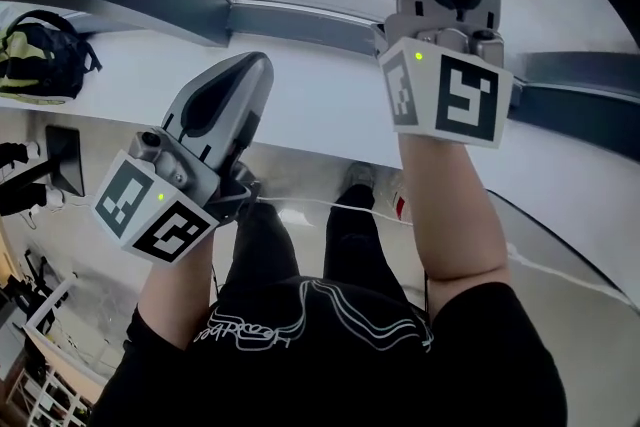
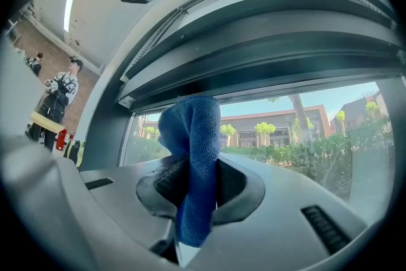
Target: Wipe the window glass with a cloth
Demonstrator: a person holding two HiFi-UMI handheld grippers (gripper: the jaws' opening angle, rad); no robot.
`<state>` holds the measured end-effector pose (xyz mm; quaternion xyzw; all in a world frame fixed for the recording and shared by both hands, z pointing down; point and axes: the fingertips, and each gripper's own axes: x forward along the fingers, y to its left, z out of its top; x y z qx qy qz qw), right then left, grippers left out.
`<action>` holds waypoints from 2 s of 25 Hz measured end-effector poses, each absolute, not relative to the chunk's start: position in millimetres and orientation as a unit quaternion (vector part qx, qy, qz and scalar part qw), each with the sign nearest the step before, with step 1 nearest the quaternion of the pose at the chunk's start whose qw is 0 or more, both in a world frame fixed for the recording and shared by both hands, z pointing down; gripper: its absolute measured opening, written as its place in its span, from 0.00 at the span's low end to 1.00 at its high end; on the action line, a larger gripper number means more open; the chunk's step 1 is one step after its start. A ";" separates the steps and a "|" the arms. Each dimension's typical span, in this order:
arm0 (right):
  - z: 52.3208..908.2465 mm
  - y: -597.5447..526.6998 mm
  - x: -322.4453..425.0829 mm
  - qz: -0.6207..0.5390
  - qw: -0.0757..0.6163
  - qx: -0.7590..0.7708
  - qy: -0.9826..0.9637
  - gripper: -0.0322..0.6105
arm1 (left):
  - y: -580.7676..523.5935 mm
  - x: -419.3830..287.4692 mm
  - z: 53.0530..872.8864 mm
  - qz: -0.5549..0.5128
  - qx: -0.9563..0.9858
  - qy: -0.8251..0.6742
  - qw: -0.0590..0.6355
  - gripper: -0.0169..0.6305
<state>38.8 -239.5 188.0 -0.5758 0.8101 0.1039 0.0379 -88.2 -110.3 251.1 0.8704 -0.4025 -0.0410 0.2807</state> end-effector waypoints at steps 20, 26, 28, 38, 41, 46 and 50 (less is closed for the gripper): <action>187.7 -204.3 236.8 0.108 0.019 -0.600 0.792 0.15 | -95.8 82.1 269.0 -0.020 0.879 -0.373 0.297 0.04; 180.5 -193.7 310.7 0.111 0.023 -0.629 0.769 0.15 | -97.6 147.7 262.7 -0.007 0.896 -0.341 0.286 0.04; 178.6 -190.2 333.4 0.114 0.022 -0.639 0.760 0.15 | -97.0 167.7 260.7 -0.005 0.903 -0.324 0.283 0.04; 176.9 -182.1 413.5 0.122 0.009 -0.669 0.733 0.15 | -99.1 222.6 264.7 0.012 0.915 -0.290 0.281 0.04; 177.8 -176.9 440.0 0.127 0.005 -0.685 0.718 0.15 | -96.4 236.9 270.1 0.020 0.919 -0.277 0.281 0.04; 166.9 -168.6 492.0 0.123 0.005 -0.723 0.680 0.15 | -93.2 256.3 265.1 0.028 0.923 -0.260 0.282 0.04; 162.1 -164.9 524.5 0.120 0.005 -0.749 0.651 0.15 | -87.7 267.0 263.8 0.036 0.927 -0.250 0.279 0.04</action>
